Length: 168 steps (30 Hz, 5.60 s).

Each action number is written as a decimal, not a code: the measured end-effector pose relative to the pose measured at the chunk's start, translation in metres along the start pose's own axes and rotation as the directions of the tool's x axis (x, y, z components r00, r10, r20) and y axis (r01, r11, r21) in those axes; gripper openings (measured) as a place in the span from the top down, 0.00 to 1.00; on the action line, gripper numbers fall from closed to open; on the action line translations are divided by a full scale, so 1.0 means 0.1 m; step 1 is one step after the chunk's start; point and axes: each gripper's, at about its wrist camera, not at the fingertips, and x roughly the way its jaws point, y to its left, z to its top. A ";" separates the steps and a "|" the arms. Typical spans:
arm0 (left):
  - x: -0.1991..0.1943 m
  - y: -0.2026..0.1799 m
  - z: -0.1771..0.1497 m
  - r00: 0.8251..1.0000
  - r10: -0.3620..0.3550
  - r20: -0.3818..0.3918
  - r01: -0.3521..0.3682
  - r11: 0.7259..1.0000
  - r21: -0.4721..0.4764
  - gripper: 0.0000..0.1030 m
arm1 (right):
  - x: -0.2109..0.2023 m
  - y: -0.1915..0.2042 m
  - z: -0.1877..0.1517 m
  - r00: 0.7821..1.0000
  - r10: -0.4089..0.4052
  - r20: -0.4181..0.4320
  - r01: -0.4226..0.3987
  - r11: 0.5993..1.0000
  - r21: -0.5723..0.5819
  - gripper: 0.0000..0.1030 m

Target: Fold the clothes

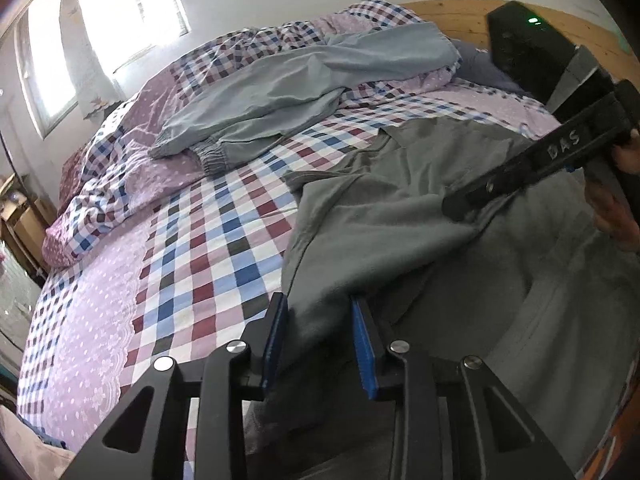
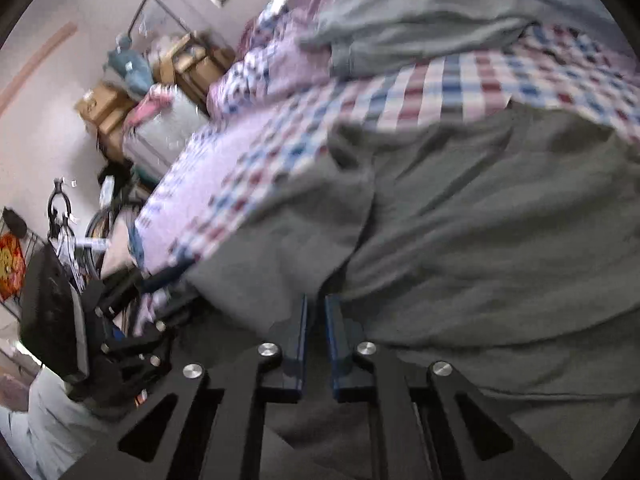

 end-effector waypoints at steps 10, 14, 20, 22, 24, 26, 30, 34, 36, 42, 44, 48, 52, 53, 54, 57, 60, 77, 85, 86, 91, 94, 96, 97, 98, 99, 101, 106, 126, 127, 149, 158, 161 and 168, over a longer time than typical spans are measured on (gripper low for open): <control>0.37 1.20 -0.28 0.988 -0.154 -0.020 0.099 0.726 -0.681 0.86 | -0.40 -0.03 0.15 0.990 -0.037 0.133 0.028 0.997 0.068 0.90; 0.51 1.54 -0.58 0.974 -0.222 0.035 0.142 0.487 -0.862 0.89 | -0.29 0.06 0.15 0.996 -0.045 0.080 0.043 0.998 0.036 0.85; 0.47 1.47 -0.48 0.980 -0.197 0.011 0.117 0.536 -0.836 0.74 | -0.06 0.31 0.17 0.998 -0.060 0.037 0.062 0.997 -0.048 0.60; 0.47 1.46 -0.47 0.976 -0.215 0.034 0.145 0.526 -0.838 0.63 | 0.00 0.36 0.23 0.997 -0.066 0.029 0.068 0.996 -0.060 0.59; 0.47 1.50 -0.49 0.968 -0.240 0.074 0.187 0.496 -0.848 0.55 | 0.06 0.41 0.30 0.997 -0.074 0.021 0.075 0.995 -0.071 0.59; 0.49 1.54 -0.49 0.959 -0.262 0.110 0.225 0.465 -0.856 0.53 | 0.12 0.45 0.38 0.997 -0.082 0.014 0.083 0.993 -0.084 0.56; 0.61 1.62 -0.43 0.950 -0.288 0.121 0.246 0.450 -0.858 0.51 | 0.25 0.52 0.72 0.994 -0.111 -0.009 0.109 0.985 -0.131 0.53; 0.71 1.67 -0.37 0.949 -0.293 0.117 0.248 0.460 -0.853 0.51 | 0.49 0.47 1.13 0.988 -0.144 -0.046 0.136 0.979 -0.149 0.53; 0.79 1.72 -0.33 0.946 -0.301 0.117 0.251 0.457 -0.854 0.51 | 0.66 0.39 1.32 0.980 -0.187 -0.067 0.174 0.971 -0.164 0.53; 1.06 1.85 -0.15 0.940 -0.317 0.124 0.269 0.467 -0.842 0.51 | 1.14 0.15 1.61 0.955 -0.241 -0.172 0.197 0.951 -0.237 0.53; 1.13 1.86 -0.11 0.933 -0.329 0.143 0.289 0.453 -0.843 0.51 | 1.24 0.10 1.66 0.953 -0.230 -0.197 0.169 0.944 -0.282 0.53; 1.23 1.80 -0.03 0.923 -0.352 0.156 0.315 0.458 -0.831 0.51 | 1.38 -0.01 1.71 0.949 -0.238 -0.205 0.165 0.933 -0.320 0.53; 1.24 1.74 0.06 0.924 -0.345 0.167 0.328 0.485 -0.811 0.87 | 1.51 -0.02 1.71 0.947 -0.235 -0.218 0.148 0.923 -0.354 0.53; 1.22 1.74 0.08 0.927 -0.334 0.171 0.326 0.492 -0.807 0.90 | 1.56 0.00 1.69 0.942 -0.250 -0.225 0.153 0.914 -0.377 0.53; 1.20 1.74 0.09 0.931 -0.320 0.177 0.324 0.500 -0.803 0.92 | 1.61 0.02 1.68 0.936 -0.265 -0.232 0.157 0.903 -0.399 0.53; 1.12 1.77 0.10 0.941 -0.274 0.197 0.318 0.521 -0.792 0.97 | 1.72 0.03 1.65 0.921 -0.299 -0.248 0.168 0.882 -0.441 0.54; 1.08 1.80 0.09 0.946 -0.251 0.206 0.313 0.531 -0.788 0.98 | 1.72 0.04 1.65 0.922 -0.310 -0.233 0.178 0.873 -0.454 0.82; 0.90 1.89 -0.01 0.989 -0.066 0.130 0.144 0.592 -0.793 0.99 | 1.64 0.24 1.73 0.890 -0.456 -0.006 0.399 0.784 -0.476 0.92; 1.12 1.93 -0.19 0.994 -0.112 -0.003 0.060 0.554 -0.830 0.99 | 1.84 0.00 1.82 0.888 -0.453 -0.076 0.406 0.851 -0.333 0.87; 1.15 1.93 -0.21 0.992 -0.124 -0.005 0.064 0.548 -0.834 0.99 | 1.82 -0.02 1.84 0.886 -0.458 -0.071 0.414 0.851 -0.323 0.87; 1.13 1.98 -0.27 0.986 -0.158 0.043 0.118 0.505 -0.855 0.84 | 1.56 -0.05 1.98 0.920 -0.390 -0.026 0.368 0.888 -0.276 0.80; 1.11 2.00 -0.29 0.980 -0.182 0.081 0.159 0.474 -0.866 0.67 | 1.52 0.11 1.94 0.959 -0.271 -0.082 0.226 0.907 -0.355 0.65; 1.10 2.00 -0.28 0.979 -0.188 0.084 0.165 0.472 -0.866 0.64 | 1.55 0.26 1.87 0.970 -0.212 -0.122 0.144 0.898 -0.416 0.59; 1.11 1.99 -0.27 0.979 -0.187 0.082 0.163 0.475 -0.865 0.63 | 1.60 0.36 1.82 0.969 -0.198 -0.150 0.112 0.886 -0.450 0.57; 1.11 1.99 -0.26 0.979 -0.187 0.080 0.162 0.476 -0.864 0.63 | 1.66 0.45 1.78 0.965 -0.202 -0.169 0.098 0.870 -0.483 0.57; 1.11 1.99 -0.26 0.979 -0.187 0.079 0.161 0.477 -0.864 0.63 | 1.71 0.54 1.73 0.961 -0.208 -0.185 0.086 0.853 -0.514 0.56; 1.12 1.98 -0.26 0.979 -0.188 0.078 0.161 0.476 -0.864 0.63 | 1.83 0.70 1.65 0.953 -0.235 -0.193 0.083 0.810 -0.580 0.56; 1.14 1.98 -0.25 0.982 -0.177 0.060 0.140 0.485 -0.863 0.91 | 2.19 0.86 1.52 0.915 -0.337 -0.221 0.110 0.737 -0.667 0.57; 1.25 2.12 -0.31 0.986 -0.166 0.030 0.095 0.399 -0.912 0.90 | 2.29 0.88 1.81 0.881 -0.472 0.033 0.408 0.722 -0.559 0.96; 1.25 2.12 -0.32 0.985 -0.170 0.039 0.104 0.391 -0.914 0.89 | 2.25 0.84 1.85 0.879 -0.476 0.031 0.416 0.734 -0.537 0.91; 0.47 1.81 0.23 0.996 -0.039 0.085 0.089 0.666 -0.741 0.22 | -1.20 -0.78 0.80 0.883 -0.419 0.210 0.396 0.907 0.147 0.50; 0.08 0.70 0.13 0.986 0.104 -0.128 -0.143 0.923 -0.357 0.22 | -0.88 -1.47 0.21 0.982 -0.169 0.081 0.138 0.945 0.296 0.49; -0.01 0.45 -0.01 0.974 0.150 -0.169 -0.192 0.945 -0.267 0.22 | -0.76 -1.60 0.19 0.990 -0.135 0.037 0.115 0.935 0.334 0.49; 0.05 0.33 -0.23 0.941 0.236 -0.243 -0.296 0.921 -0.252 0.22 | -0.62 -1.65 0.18 0.981 -0.192 -0.016 0.186 0.922 0.340 0.51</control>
